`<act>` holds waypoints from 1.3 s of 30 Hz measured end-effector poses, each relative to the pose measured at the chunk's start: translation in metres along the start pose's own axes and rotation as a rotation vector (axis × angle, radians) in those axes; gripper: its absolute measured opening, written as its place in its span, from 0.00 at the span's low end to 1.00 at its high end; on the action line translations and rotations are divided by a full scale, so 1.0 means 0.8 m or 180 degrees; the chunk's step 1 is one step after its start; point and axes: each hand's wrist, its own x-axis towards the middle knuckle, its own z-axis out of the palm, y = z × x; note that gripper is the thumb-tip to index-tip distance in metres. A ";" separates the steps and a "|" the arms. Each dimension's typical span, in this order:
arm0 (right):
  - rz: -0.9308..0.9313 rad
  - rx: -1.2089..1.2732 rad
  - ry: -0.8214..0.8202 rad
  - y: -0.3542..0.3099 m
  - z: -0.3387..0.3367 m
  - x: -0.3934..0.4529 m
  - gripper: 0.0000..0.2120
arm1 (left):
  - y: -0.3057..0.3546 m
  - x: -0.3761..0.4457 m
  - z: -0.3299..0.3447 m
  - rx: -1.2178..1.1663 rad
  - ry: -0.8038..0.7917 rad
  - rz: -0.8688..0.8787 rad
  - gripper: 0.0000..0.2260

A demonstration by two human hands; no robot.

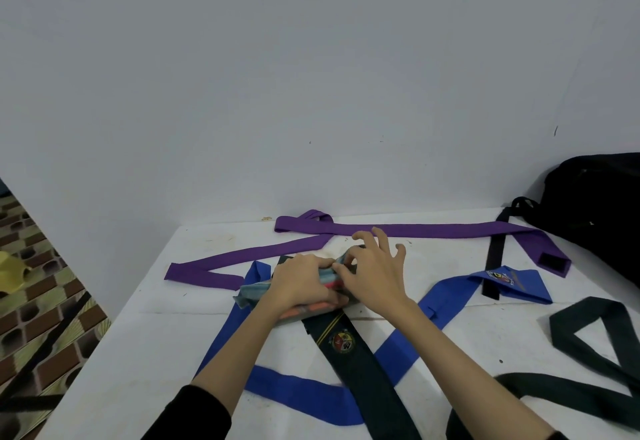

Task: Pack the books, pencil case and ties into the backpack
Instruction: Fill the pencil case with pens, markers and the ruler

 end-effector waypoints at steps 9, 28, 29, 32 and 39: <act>0.0893 0.1968 -0.0282 -0.012 0.007 0.011 0.06 | -0.002 0.000 0.001 0.0014 0.0027 0.0032 0.25; -0.0660 -0.1084 0.1025 0.019 -0.007 0.012 0.07 | -0.008 -0.002 -0.002 0.0222 -0.0316 0.0037 0.34; -0.0785 -0.1260 0.1031 0.014 -0.007 0.013 0.07 | -0.006 -0.003 -0.002 0.0223 -0.0285 0.0055 0.33; -0.0870 -0.1487 0.0971 0.005 -0.010 0.017 0.09 | -0.006 -0.005 -0.002 0.0227 -0.0224 0.0021 0.32; -0.0326 -0.1286 0.0839 0.016 -0.029 0.026 0.11 | -0.009 -0.007 -0.004 0.0185 -0.0257 0.0003 0.33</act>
